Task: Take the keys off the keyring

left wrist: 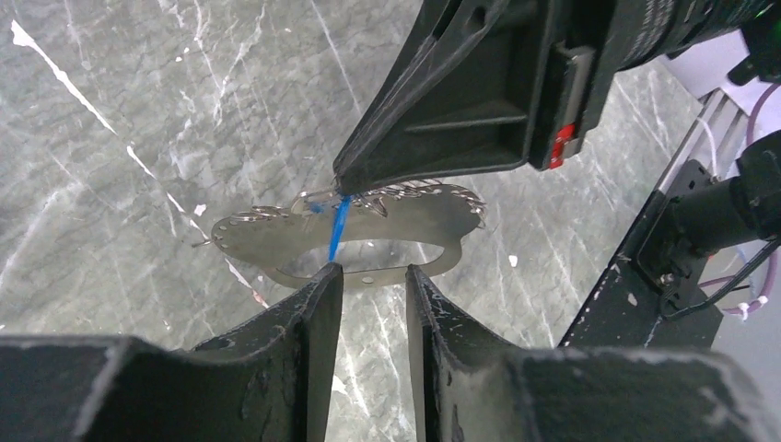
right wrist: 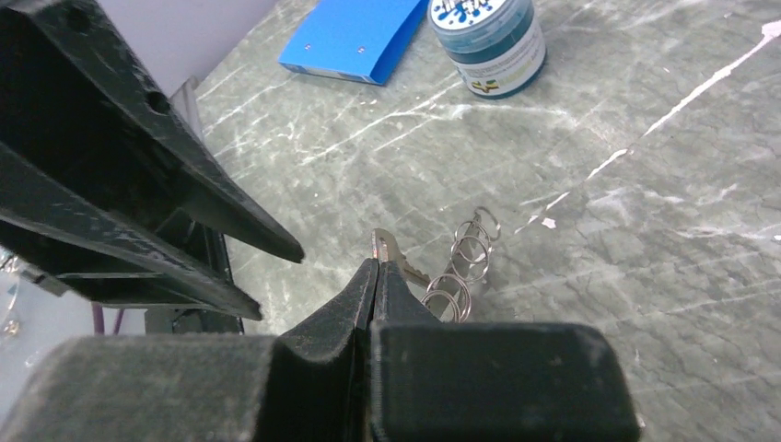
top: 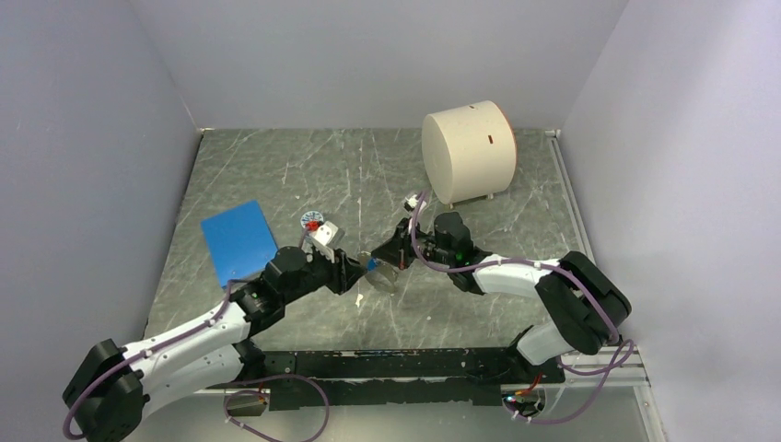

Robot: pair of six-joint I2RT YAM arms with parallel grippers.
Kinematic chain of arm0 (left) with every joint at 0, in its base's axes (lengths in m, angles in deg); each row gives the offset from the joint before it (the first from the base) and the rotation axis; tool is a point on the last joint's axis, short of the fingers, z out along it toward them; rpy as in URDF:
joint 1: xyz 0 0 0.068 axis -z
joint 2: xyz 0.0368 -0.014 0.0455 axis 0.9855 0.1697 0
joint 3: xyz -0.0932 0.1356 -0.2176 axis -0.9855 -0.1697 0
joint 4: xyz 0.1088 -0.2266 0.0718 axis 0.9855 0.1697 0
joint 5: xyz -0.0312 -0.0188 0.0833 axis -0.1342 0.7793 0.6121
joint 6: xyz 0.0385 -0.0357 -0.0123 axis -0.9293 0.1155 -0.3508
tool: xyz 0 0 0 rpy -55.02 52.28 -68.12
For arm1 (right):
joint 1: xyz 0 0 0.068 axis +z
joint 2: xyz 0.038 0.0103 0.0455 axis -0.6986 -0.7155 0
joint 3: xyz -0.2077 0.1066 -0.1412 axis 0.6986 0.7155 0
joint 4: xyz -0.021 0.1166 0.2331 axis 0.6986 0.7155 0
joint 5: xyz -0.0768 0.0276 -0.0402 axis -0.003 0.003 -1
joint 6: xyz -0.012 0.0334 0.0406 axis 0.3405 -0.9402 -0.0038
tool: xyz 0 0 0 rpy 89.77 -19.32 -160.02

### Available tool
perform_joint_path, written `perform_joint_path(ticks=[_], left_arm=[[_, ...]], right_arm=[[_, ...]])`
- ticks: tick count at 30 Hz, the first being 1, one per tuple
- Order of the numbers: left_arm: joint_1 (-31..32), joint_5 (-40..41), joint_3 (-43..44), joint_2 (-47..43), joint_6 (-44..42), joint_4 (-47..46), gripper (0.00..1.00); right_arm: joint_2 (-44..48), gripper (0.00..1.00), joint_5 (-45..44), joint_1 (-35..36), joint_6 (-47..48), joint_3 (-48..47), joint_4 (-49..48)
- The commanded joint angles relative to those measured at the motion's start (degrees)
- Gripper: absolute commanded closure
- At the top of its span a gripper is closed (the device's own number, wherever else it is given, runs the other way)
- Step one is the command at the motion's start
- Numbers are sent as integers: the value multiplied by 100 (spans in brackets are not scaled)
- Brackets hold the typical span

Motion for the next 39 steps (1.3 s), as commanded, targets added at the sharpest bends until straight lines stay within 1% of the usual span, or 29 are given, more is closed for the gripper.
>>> perform_joint_path(ticks=[1,6,11,15,18,21,24,27,32,35,36,39], left_arm=[[-19,1,276,-193,230,108,63],[-19,-46,594,85,502,304,63],[-3,-55,660,503,1117,38,63],[-9,33,709,754,1113,42,60],[-2,213,811,706,804,345,56],[-9,326,887,576,279,543,49],[-18,221,843,493,-382,499,41],[-47,-68,706,429,-1120,412,35],[-358,-710,498,410,-1854,137,30],[-758,-1426,533,460,-2006,71,29],[-861,-1649,553,509,-2200,10,29],[-1121,-2338,642,748,-2286,-88,30]], right_arm=[[185,100,-364,101,260,-264,132],[241,100,-682,192,375,-321,404],[260,100,-830,235,405,-350,496],[277,100,-766,245,424,-369,525],[288,100,-662,249,465,-389,555],[269,100,-560,249,520,-448,639],[274,100,-470,249,583,-482,717],[313,100,-402,249,685,-513,813],[356,100,-182,231,776,-560,905],[361,100,10,203,776,-552,855],[356,100,82,188,771,-552,845],[368,100,242,152,819,-577,905]])
